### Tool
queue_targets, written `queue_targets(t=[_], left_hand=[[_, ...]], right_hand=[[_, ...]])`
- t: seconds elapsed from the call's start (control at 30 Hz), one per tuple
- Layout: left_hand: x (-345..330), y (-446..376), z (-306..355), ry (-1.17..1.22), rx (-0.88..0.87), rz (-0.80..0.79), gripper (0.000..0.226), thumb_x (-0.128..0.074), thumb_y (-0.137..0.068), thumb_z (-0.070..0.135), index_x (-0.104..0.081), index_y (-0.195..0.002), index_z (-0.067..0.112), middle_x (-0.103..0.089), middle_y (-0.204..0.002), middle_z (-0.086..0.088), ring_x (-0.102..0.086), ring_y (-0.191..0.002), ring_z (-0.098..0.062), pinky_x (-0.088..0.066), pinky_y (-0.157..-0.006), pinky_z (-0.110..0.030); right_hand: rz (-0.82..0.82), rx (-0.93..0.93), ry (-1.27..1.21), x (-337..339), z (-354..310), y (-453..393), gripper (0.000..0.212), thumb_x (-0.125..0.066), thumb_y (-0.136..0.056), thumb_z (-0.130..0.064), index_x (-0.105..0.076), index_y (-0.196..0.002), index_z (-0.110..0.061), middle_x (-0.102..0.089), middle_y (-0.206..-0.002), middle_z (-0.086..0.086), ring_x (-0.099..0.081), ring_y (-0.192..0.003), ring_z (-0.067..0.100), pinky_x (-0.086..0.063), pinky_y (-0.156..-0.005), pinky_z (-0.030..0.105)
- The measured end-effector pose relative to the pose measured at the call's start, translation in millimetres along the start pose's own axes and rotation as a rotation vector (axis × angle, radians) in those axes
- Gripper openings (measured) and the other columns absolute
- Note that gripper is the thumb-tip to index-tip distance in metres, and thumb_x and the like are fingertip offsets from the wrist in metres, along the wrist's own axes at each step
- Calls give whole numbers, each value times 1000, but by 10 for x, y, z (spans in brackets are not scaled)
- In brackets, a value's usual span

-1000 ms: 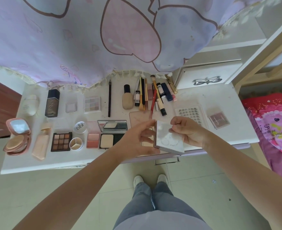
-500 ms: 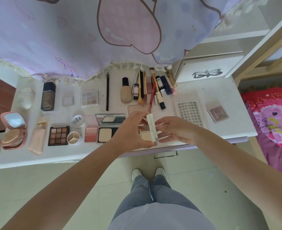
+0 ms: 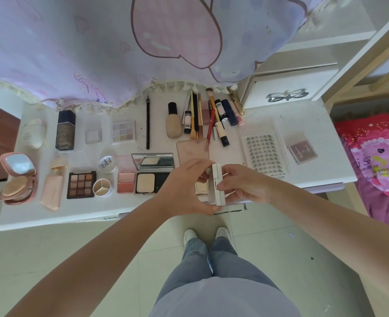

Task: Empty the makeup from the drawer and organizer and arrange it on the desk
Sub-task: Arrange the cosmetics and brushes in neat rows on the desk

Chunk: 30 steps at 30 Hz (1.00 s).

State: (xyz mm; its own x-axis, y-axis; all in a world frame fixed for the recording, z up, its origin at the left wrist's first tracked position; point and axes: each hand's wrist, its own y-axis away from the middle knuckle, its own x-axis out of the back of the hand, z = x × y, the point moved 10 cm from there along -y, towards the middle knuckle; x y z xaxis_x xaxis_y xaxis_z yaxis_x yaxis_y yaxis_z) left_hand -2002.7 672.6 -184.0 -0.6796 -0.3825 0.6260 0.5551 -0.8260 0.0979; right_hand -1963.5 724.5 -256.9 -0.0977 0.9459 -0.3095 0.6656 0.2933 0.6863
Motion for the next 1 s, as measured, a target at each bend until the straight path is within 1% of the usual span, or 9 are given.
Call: queue_targets(t=[0.1,0.2,0.33,0.5,0.7,0.8,0.87,0.93,1.0], left_hand=[[-46,10,13,54,-2,-16,79,-62,-48,50,-56,-112,4,-44,-94,22,-50,-76,1,-37,-80,7],[-109,32,-9,75,6,-41,77,-62,-50,47,-56,-111,1,-56,-97,4,-50,-82,3,-36,-80,8],[-139,50,-57,86,46,-47,79,-61,-50,49,-55,-111,0,-59,-103,-10,-48,-75,4,-30,-77,13],[-154,36,-40,-33,-8,-69,82,-67,-49,51,-55,-114,2,-59,-107,-10,-43,-84,0,-28,-79,12],[-193,15,24,-99,-57,-41,81,-54,-50,59,-57,-106,1,-61,-97,-8,-43,-80,-4,-38,-66,-3],[-152,29,-50,-20,-36,-12,83,-57,-47,58,-53,-110,4,-50,-98,12,-47,-81,-5,-41,-74,-3],[-145,44,-161,114,37,-24,84,-64,-43,55,-46,-114,13,-38,-100,25,-49,-87,3,-40,-79,2],[-142,74,-278,239,100,-2,81,-76,-43,41,-40,-113,21,-39,-103,24,-49,-93,12,-41,-80,3],[-178,100,-379,317,155,25,80,-76,-43,39,-39,-113,24,-42,-106,20,-51,-97,10,-42,-83,0]], right_hand=[[-6,5,-14,-4,69,-16,85,-69,-49,-16,-37,-125,8,-62,-93,13,-65,-79,24,-58,-63,28],[2,11,-25,-15,115,-19,92,-68,-43,-25,-38,-124,7,-62,-96,12,-64,-81,24,-58,-63,28],[7,-16,-10,-11,177,-7,68,-67,-57,-15,-43,-118,1,-63,-93,11,-65,-78,23,-58,-68,30],[3,-53,-4,16,175,21,37,-55,-85,-1,-43,-120,5,-63,-92,9,-65,-78,20,-57,-70,27],[-67,-29,63,-115,137,38,40,-57,-62,-10,-53,-102,-6,-61,-92,11,-64,-78,18,-57,-62,22],[-76,1,-83,-80,199,91,23,-56,-55,-3,-65,-74,-10,-67,-67,4,-64,-57,11,-52,-49,19],[-70,12,-171,4,239,125,27,-57,-56,-2,-63,-81,-9,-70,-66,1,-67,-61,10,-53,-53,21],[-51,7,-199,108,259,154,31,-65,-59,-11,-59,-90,-10,-73,-71,-1,-69,-67,11,-55,-56,22],[-9,6,-213,230,253,172,61,-87,-41,-30,-59,-91,-11,-73,-74,1,-70,-70,13,-56,-57,24]])
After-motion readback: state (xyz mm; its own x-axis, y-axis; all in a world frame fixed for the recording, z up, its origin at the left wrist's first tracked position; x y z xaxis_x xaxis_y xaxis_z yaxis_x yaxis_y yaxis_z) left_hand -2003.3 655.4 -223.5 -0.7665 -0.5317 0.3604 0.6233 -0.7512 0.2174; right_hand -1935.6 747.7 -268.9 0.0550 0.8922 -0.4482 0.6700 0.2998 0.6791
